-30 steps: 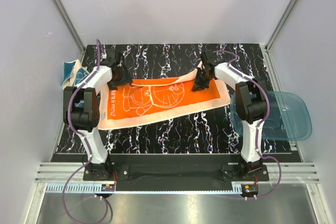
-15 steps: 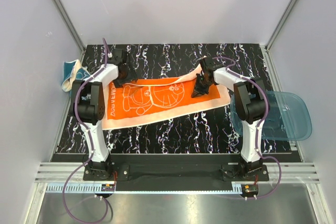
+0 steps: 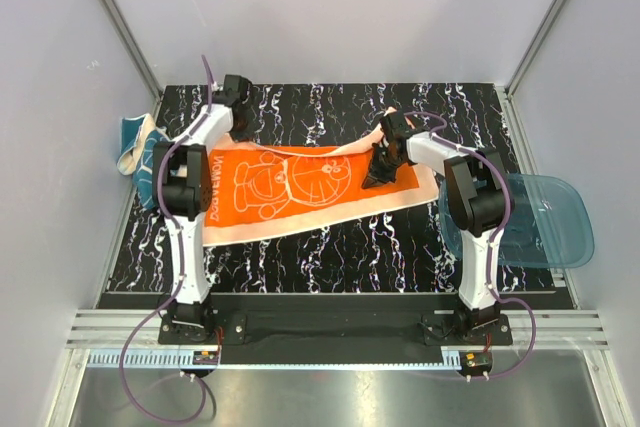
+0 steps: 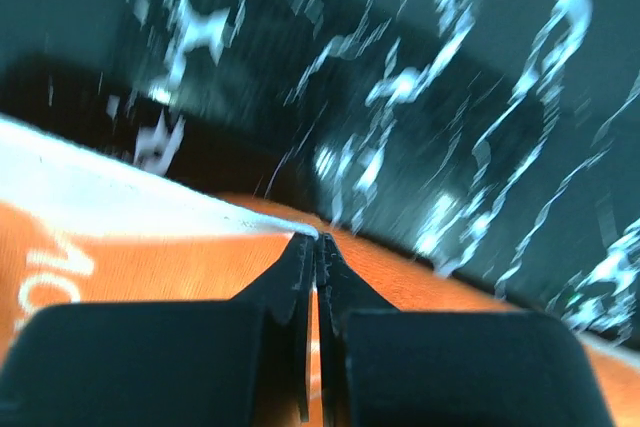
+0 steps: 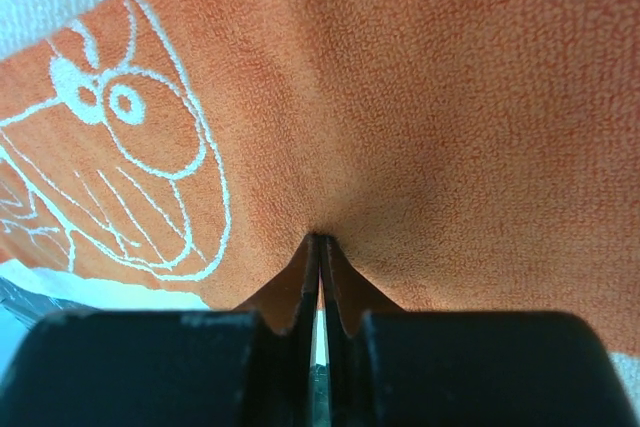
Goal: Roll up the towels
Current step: Flatten the towel
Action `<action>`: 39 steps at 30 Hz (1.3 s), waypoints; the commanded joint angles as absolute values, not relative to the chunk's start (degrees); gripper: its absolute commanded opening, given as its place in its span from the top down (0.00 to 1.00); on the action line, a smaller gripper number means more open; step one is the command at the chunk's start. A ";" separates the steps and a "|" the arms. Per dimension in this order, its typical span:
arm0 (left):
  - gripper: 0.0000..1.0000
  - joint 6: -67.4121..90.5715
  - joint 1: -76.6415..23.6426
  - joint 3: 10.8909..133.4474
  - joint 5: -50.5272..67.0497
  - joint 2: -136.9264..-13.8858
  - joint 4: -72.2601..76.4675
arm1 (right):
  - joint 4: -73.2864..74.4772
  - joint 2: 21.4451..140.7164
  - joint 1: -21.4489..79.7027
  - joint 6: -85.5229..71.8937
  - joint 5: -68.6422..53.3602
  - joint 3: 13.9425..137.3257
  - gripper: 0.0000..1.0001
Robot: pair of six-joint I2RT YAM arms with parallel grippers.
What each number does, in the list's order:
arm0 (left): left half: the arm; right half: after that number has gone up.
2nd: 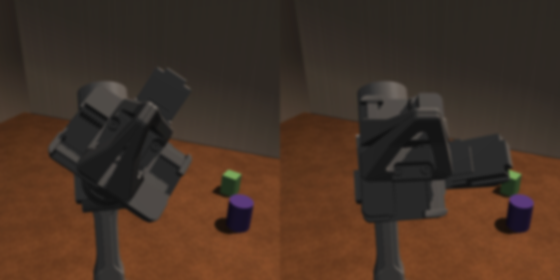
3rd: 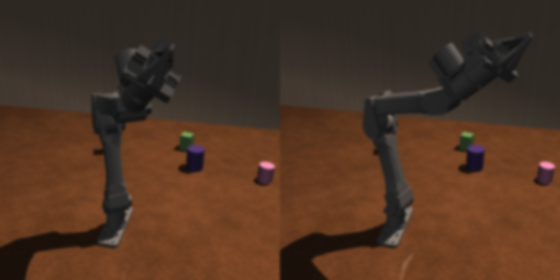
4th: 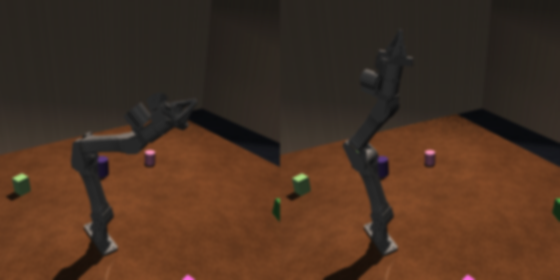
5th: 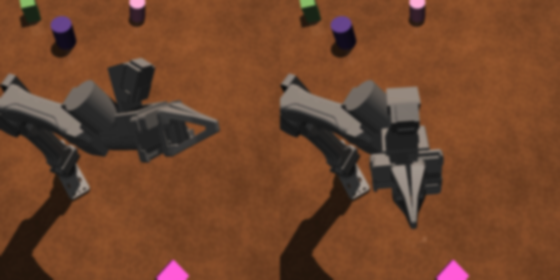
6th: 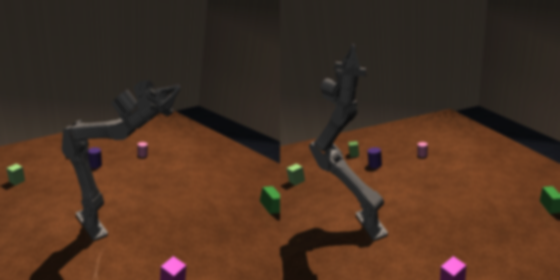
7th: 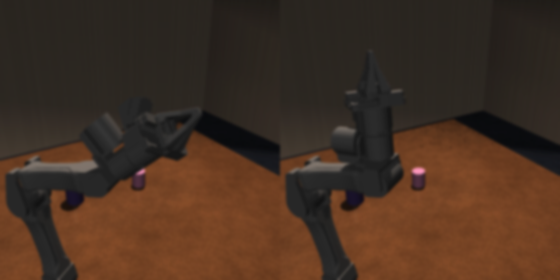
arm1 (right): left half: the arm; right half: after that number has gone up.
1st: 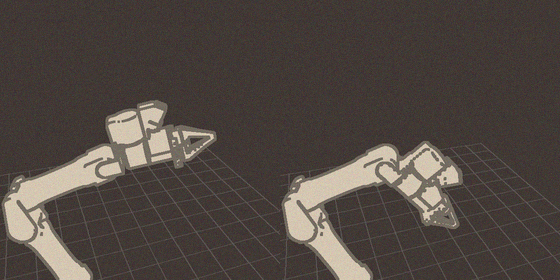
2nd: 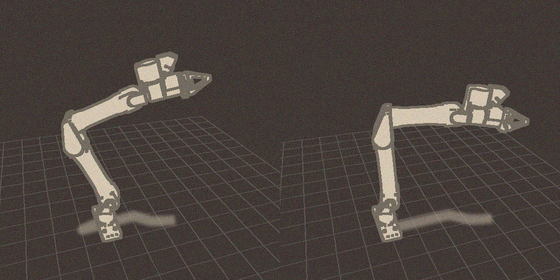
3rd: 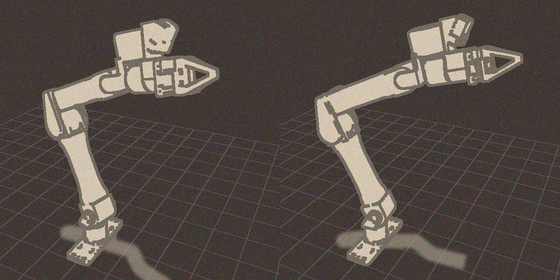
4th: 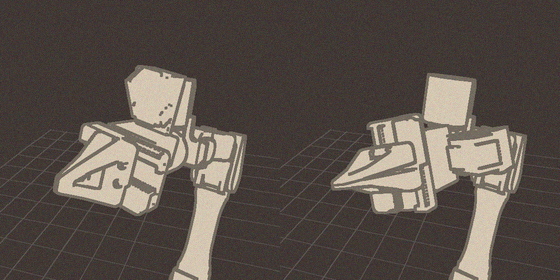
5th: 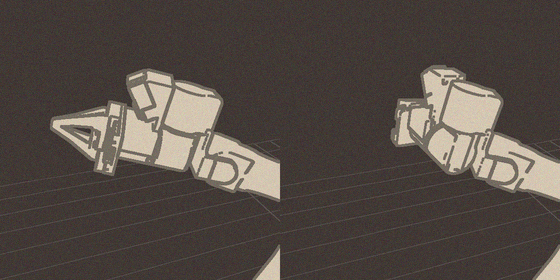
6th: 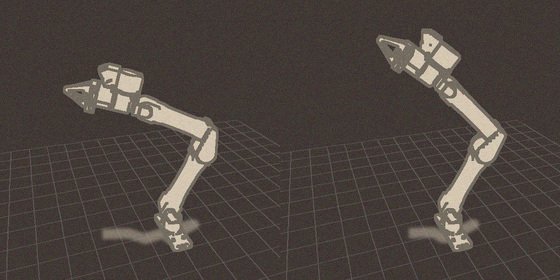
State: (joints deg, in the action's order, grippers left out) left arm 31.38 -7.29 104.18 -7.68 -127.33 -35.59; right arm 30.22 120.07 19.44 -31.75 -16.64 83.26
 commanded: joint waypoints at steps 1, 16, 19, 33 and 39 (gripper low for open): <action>1.00 31.55 -6.07 113.09 -8.36 -130.94 -37.61 | 29.53 120.67 19.95 -30.32 -16.79 80.69 0.92; 0.01 30.33 -1.05 117.00 -4.92 -125.11 -40.52 | 35.24 117.95 19.95 -28.65 -16.53 89.10 0.92; 0.01 29.97 -1.05 107.54 -5.89 -115.36 -39.90 | 38.92 118.30 19.95 -27.86 -15.82 95.06 0.91; 0.03 34.10 8.25 57.44 -0.36 -79.39 -35.25 | 41.93 106.02 19.86 -30.31 -7.39 87.67 0.78; 0.05 35.33 13.62 48.70 2.11 -73.31 -33.40 | 38.85 92.30 19.95 -31.03 -7.30 74.29 0.61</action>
State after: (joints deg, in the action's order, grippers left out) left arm 34.04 12.93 49.17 -1.28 -78.48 -37.26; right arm 41.82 100.09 19.46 -30.13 -8.91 76.86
